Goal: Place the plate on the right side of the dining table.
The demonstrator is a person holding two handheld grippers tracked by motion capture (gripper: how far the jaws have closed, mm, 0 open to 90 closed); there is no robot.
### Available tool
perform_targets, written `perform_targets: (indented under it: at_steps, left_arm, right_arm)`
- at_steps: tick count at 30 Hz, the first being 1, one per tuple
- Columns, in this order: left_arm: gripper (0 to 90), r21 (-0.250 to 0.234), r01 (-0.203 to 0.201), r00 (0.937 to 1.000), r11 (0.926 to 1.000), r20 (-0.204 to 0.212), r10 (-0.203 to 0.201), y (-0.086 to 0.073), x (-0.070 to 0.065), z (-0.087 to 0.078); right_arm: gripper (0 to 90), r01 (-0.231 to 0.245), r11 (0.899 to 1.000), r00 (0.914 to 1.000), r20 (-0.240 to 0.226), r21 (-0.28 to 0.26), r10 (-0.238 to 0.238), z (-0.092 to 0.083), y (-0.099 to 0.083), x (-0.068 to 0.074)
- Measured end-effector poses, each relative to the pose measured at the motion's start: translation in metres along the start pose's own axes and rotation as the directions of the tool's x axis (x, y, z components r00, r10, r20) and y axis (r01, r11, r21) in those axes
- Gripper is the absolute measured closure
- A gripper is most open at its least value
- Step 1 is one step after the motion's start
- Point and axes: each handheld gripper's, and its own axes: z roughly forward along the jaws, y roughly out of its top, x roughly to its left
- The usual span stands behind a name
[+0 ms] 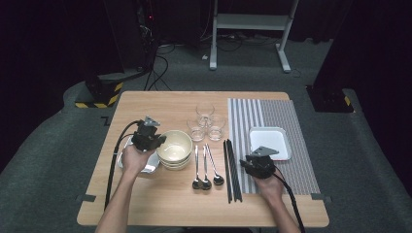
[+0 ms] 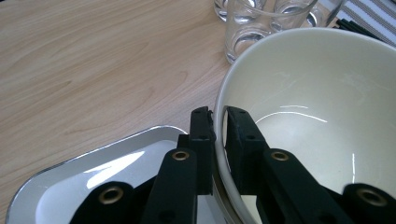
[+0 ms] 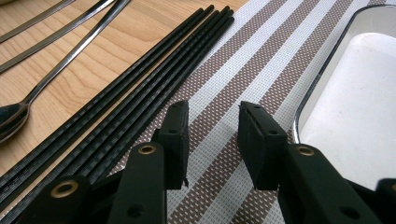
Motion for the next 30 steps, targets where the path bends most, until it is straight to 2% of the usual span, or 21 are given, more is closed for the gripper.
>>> perform_targets:
  at_steps: [2, 5, 14, 21, 30]
  left_arm:
    - [81.4, -0.003, -0.013, 0.9997, 0.9999, -0.021, 0.013, -0.0009, -0.0032, -0.0011]
    - [81.5, -0.01, -0.012, 0.9995, 0.9999, -0.029, 0.012, -0.0022, -0.0043, -0.0016]
    - [81.4, 0.012, 0.007, 1.0, 0.9999, 0.004, -0.007, 0.0019, 0.0004, -0.0006]
    - [81.6, -0.002, -0.022, 0.9989, 0.9997, -0.04, 0.022, -0.0007, -0.0058, -0.0028]
    - [81.4, 0.01, 0.02, 0.9997, 0.9998, 0.012, -0.02, 0.0029, 0.0015, -0.0016]
  right_arm:
    - [63.5, 0.001, 1.0, 1.0, 0.002, 0.001, -0.001, -0.0001, 0.0, 0.0001]
    - [63.5, 0.001, 1.0, 1.0, 0.001, 0.001, -0.001, -0.0001, 0.0, 0.0001]
    - [63.6, -0.001, 1.0, 1.0, -0.002, 0.0, 0.001, 0.0, 0.0, -0.0003]
    - [63.6, -0.005, 1.0, 1.0, -0.004, 0.001, 0.005, -0.0002, 0.0, -0.0007]
    - [63.7, -0.005, 1.0, 1.0, -0.004, 0.0, 0.005, -0.0001, 0.0, -0.0006]
